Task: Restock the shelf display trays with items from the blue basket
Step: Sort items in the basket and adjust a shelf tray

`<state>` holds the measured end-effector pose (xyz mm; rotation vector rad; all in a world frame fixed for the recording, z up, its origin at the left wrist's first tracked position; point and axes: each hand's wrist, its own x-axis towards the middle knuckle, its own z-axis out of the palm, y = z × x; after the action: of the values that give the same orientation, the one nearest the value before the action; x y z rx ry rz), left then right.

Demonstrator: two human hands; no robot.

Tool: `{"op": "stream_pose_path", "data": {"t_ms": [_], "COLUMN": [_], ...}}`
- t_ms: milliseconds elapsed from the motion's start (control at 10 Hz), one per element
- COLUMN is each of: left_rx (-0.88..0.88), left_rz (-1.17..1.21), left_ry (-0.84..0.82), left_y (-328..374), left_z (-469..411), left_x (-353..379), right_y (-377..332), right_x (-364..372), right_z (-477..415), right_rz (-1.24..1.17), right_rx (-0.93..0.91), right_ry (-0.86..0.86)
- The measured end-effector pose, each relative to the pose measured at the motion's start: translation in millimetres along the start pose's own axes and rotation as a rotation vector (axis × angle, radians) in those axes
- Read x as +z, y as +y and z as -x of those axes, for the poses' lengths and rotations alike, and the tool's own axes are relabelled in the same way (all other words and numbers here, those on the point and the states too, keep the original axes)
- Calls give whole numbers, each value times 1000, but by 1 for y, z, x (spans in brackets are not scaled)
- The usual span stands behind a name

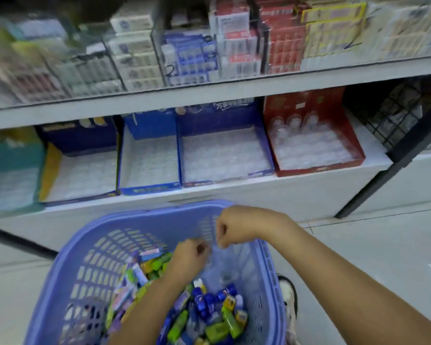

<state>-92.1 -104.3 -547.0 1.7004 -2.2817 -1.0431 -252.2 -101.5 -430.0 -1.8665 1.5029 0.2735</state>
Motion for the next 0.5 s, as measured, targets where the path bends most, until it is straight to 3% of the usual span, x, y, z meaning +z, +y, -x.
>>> {"op": "stream_pose_path", "data": {"t_ms": [100, 300, 400, 500], "left_rx": [-78, -152, -174, -138], "left_rz": [-15, 53, -76, -158], "left_ry": [-154, -166, -153, -109], "left_y": [-38, -80, -93, -99], "left_z": [-11, -40, -51, -57], "left_x": [29, 61, 77, 92], "right_y": [-5, 8, 21, 34], "right_x": [46, 118, 142, 161], "right_z": [-35, -102, -129, -139], "right_rz": [84, 59, 26, 32], "right_rx": [104, 387, 544, 576], "right_ry": [-76, -363, -500, -422]}}
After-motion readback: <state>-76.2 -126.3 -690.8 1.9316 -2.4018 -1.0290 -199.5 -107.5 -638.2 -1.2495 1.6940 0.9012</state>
